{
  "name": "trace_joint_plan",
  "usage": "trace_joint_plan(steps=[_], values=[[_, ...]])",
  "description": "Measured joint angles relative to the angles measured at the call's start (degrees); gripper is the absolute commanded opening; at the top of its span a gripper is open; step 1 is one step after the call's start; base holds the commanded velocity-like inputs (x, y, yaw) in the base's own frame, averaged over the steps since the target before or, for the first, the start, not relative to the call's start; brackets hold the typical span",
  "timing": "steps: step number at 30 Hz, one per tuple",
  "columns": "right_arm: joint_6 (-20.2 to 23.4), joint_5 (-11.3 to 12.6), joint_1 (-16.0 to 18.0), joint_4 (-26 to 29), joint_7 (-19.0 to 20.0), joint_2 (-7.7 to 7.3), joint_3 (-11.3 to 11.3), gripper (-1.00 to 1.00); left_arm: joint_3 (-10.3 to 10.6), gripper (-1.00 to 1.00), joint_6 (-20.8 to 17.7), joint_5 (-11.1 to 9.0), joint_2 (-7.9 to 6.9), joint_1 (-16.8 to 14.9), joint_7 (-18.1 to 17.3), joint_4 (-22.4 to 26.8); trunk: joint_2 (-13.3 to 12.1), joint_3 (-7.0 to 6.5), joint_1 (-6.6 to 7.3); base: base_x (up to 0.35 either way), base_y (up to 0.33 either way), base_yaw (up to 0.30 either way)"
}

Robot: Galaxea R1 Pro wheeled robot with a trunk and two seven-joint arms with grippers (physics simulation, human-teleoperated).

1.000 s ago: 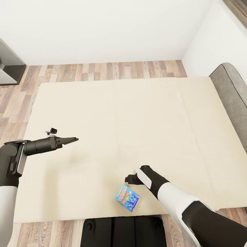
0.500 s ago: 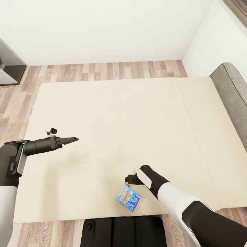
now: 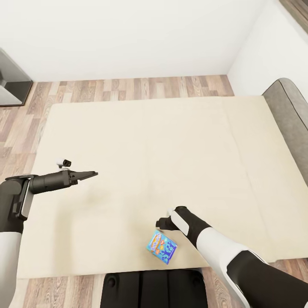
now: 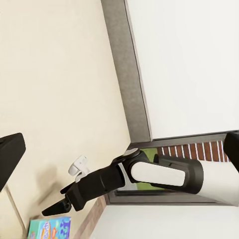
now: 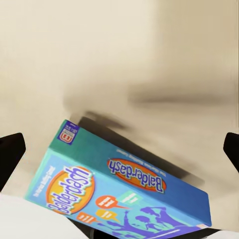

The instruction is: Put all the toys in the child's room - the three board games (two on the bed and one on the table), the two jigsaw puzzles on the table, and the tennis ball on the table - inside the toy box on the table in the child's room.

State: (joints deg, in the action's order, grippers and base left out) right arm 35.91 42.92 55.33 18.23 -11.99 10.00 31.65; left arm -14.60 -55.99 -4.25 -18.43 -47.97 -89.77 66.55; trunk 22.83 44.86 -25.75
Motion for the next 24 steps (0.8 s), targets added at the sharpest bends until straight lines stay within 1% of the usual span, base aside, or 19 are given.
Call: trace_joint_plan(steps=[13,24], values=[[0.01,-0.02,0.00,0.01,0.02,0.00,0.02,1.00,0.00,1.00,0.00,-0.01,0.00,0.00,0.00,-0.01,0.00,0.00,0.00,0.000,0.010,0.000],[0.00,-0.01,0.00,0.01,0.01,0.00,0.02,1.00,0.00,1.00,0.00,0.00,0.00,0.00,0.00,0.00,0.00,0.00,0.00,0.000,0.050,0.000]])
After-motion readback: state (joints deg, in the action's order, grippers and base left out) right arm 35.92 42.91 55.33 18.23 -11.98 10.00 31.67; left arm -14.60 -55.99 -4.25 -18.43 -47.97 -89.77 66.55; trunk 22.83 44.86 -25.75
